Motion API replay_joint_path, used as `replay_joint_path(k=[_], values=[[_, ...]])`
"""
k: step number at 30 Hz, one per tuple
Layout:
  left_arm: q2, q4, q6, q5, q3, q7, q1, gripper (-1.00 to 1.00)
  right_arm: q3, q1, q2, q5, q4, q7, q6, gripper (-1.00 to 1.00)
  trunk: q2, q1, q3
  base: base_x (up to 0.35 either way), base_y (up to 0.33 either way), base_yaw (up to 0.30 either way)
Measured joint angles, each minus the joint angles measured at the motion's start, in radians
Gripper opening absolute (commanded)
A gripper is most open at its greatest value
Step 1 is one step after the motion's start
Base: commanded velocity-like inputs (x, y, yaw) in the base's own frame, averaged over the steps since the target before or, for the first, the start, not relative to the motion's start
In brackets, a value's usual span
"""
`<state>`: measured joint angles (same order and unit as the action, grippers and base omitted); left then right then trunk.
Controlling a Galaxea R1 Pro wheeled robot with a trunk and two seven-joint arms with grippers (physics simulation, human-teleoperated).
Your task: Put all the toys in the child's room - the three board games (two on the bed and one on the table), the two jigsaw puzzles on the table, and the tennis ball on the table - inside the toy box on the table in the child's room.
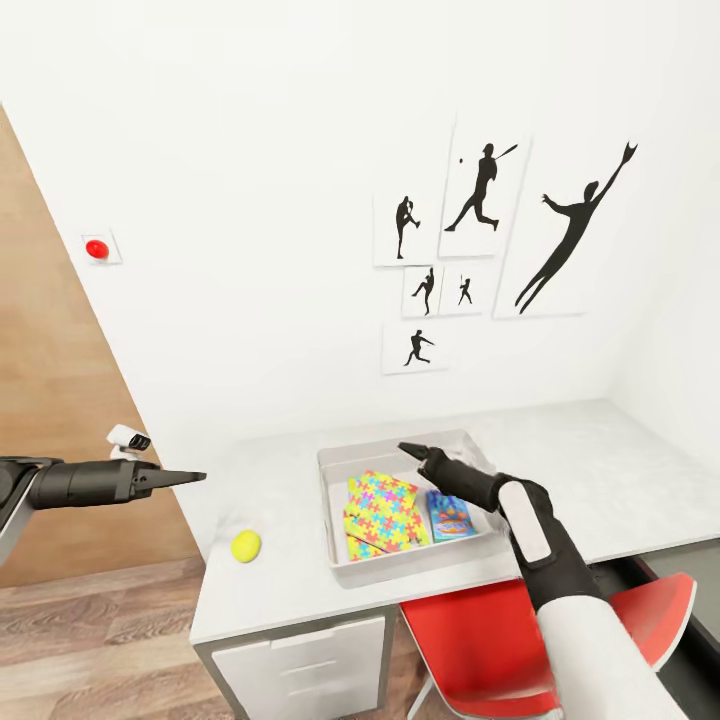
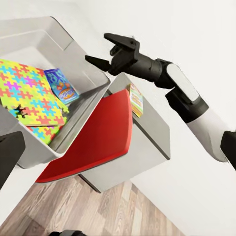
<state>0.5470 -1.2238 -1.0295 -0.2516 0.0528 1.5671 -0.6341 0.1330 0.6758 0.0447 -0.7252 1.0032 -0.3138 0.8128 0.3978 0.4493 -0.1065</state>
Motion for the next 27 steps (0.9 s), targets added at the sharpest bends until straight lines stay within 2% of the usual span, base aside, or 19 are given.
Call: replay_joint_path(k=[2,4,7,9,12,23,27], values=[[-0.001,0.000,0.000,0.000,0.000,0.000,0.000,1.00,0.001,-0.027,-0.026,0.004,0.035,-0.107,-0.005,1.00,0.000,0.000,0.000,0.000,0.000,0.000],[-0.001,0.000,0.000,0.000,0.000,0.000,0.000,1.00,0.005,-0.041,-0.048,0.006,0.062,-0.186,-0.008,1.00,0.000,0.000,0.000,0.000,0.000,-0.007],[-0.002,0.000,0.000,0.000,-0.001,0.000,0.000,1.00,0.011,-0.074,-0.068,0.008,0.074,-0.245,-0.033,1.00,0.000,0.000,0.003,0.000,0.000,-0.060],[-0.005,0.000,0.001,0.000,-0.001,0.000,0.000,1.00,0.018,-0.091,-0.073,0.006,0.080,-0.264,-0.063,1.00,0.000,0.000,0.006,0.000,0.000,-0.086],[-0.006,0.000,0.003,0.000,-0.001,0.000,0.000,1.00,0.025,-0.108,-0.074,0.010,0.097,-0.331,-0.099,1.00,0.000,0.000,0.010,0.000,0.000,-0.093],[-0.003,0.000,0.003,-0.005,0.001,0.000,0.000,1.00,0.032,-0.130,-0.077,0.010,0.105,-0.420,-0.110,1.00,0.000,0.000,0.028,-0.051,0.000,-0.045],[-0.003,0.000,0.003,-0.005,0.001,0.000,0.000,1.00,0.032,-0.133,-0.077,0.011,0.107,-0.431,-0.110,1.00,0.000,0.000,0.034,-0.101,0.000,-0.001]])
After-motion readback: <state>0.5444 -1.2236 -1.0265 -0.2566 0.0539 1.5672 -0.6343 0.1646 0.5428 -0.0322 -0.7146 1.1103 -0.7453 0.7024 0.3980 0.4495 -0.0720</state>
